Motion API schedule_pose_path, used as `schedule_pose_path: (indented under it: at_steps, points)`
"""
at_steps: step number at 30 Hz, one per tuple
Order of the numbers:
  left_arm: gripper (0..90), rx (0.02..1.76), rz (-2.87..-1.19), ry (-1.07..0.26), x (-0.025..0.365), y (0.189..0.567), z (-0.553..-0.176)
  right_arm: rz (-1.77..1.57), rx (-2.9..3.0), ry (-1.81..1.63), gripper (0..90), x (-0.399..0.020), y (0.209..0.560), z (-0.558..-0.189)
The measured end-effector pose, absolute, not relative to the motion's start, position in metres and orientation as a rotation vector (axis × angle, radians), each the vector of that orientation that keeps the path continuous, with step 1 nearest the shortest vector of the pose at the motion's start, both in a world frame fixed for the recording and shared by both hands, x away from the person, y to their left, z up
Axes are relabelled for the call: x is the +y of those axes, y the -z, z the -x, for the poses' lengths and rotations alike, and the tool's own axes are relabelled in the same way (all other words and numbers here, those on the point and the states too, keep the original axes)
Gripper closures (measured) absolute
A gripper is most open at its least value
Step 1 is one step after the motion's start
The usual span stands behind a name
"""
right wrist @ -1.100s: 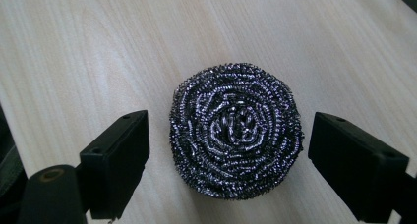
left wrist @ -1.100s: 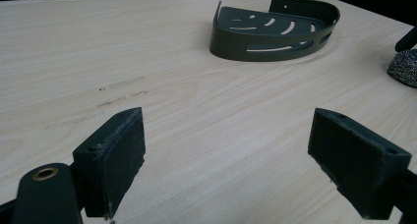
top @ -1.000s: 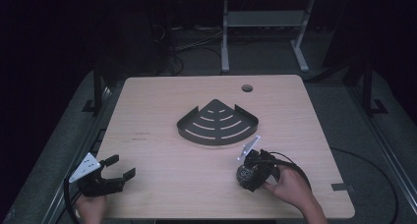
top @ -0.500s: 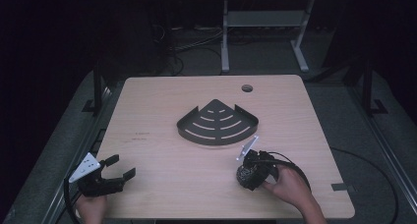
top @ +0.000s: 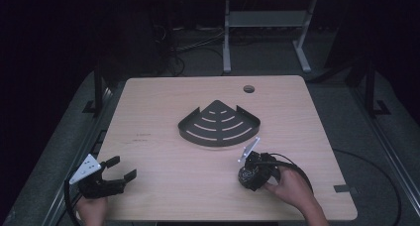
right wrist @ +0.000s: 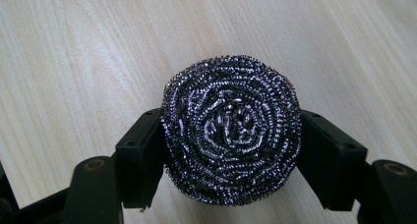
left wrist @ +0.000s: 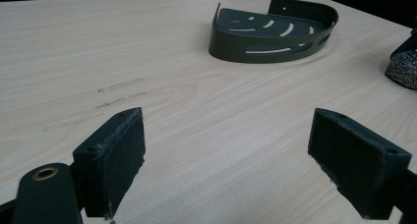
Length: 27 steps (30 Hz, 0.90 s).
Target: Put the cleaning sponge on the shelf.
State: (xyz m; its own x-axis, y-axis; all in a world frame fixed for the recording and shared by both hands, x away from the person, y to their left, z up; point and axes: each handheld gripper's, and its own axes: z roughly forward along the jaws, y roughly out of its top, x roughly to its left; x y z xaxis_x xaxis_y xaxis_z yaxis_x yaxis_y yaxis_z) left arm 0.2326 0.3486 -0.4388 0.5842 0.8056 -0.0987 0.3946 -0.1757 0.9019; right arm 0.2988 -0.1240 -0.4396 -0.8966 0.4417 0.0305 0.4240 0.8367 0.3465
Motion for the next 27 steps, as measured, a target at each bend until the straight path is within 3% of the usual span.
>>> schedule_pose_path:
  at_steps: [27]
  points:
    - [13.4,0.981,-1.792,-0.501,0.348,0.438,-0.231,-0.681,2.945,-0.622,32.4,-0.125,0.410,-0.304]
